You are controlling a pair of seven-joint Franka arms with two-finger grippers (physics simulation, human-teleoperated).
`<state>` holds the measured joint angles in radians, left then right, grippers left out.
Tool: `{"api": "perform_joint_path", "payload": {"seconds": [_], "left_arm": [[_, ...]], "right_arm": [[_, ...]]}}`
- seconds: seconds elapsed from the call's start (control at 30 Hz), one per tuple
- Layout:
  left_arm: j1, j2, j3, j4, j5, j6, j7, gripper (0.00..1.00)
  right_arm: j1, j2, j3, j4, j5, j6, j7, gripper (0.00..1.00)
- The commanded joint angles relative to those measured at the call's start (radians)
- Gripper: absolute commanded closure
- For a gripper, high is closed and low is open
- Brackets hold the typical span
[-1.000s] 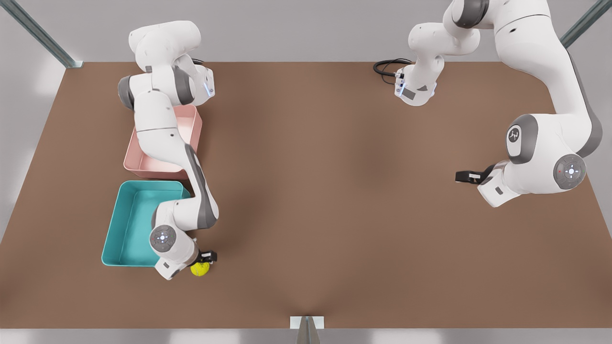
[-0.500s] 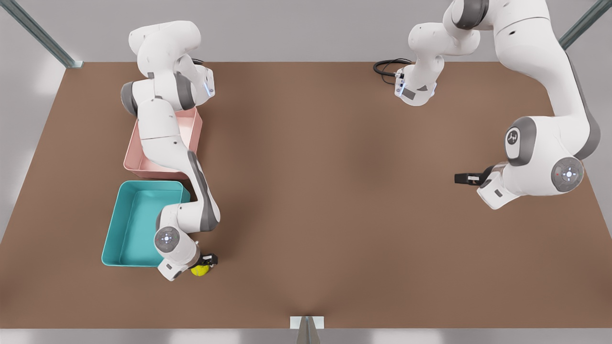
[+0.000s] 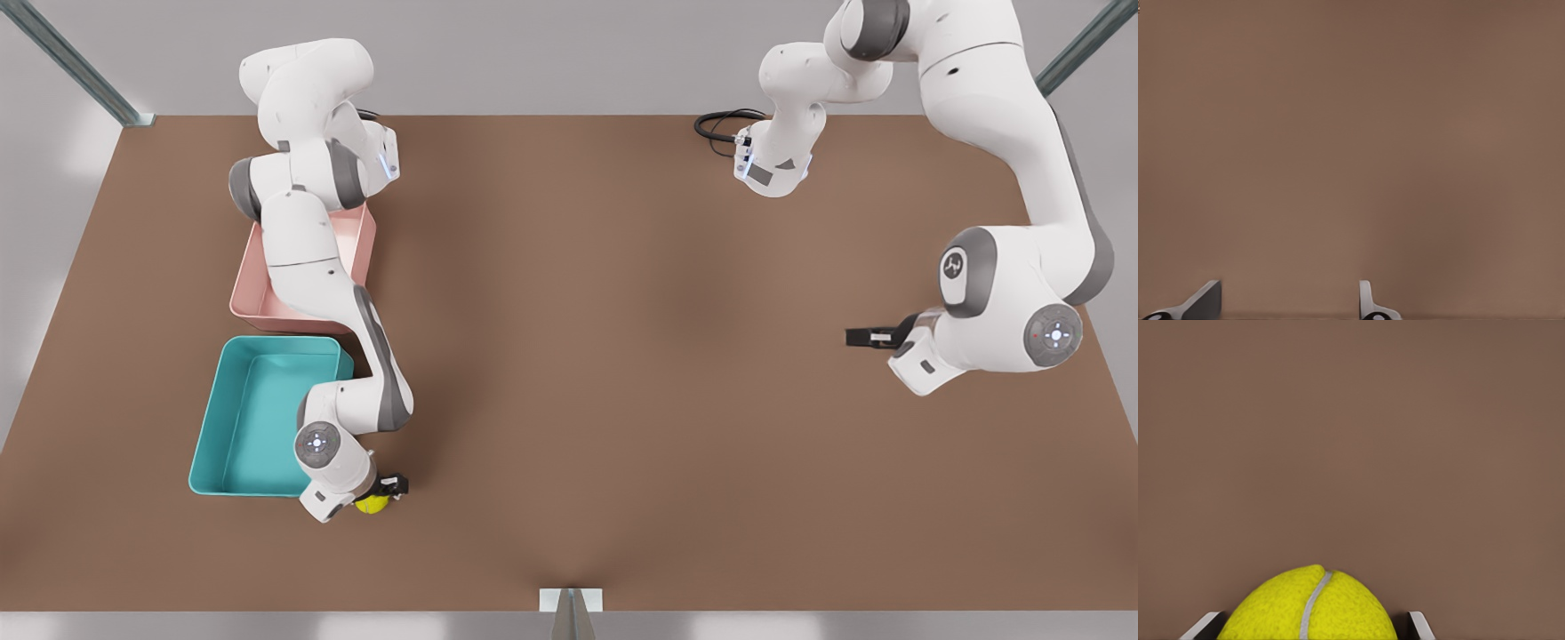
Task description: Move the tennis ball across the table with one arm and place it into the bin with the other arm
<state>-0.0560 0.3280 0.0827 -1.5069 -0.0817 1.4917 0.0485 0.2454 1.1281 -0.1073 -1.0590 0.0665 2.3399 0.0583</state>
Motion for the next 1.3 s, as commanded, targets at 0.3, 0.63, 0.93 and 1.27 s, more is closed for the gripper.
{"api": "perform_joint_path", "payload": {"seconds": [0.3,0.63,0.93,1.27], "left_arm": [[0.002,0.0,0.0,0.001,-0.001,0.001,-0.018,0.0],[0.008,0.014,0.0,0.001,-0.003,0.002,-0.016,0.0],[0.008,0.014,-0.001,0.001,0.0,0.001,-0.018,0.0],[-0.004,0.009,-0.006,0.002,-0.012,-0.045,-0.015,0.0]], "right_arm": [[0.0,-0.01,0.003,-0.001,0.006,0.015,0.003,0.35],[-0.002,-0.044,0.008,-0.001,0.018,-0.027,-0.006,0.48],[-0.008,-0.382,-0.051,-0.228,0.007,-0.271,-0.23,0.48],[-0.084,-0.429,-0.193,-0.409,0.019,-0.287,-0.526,0.0]]}}
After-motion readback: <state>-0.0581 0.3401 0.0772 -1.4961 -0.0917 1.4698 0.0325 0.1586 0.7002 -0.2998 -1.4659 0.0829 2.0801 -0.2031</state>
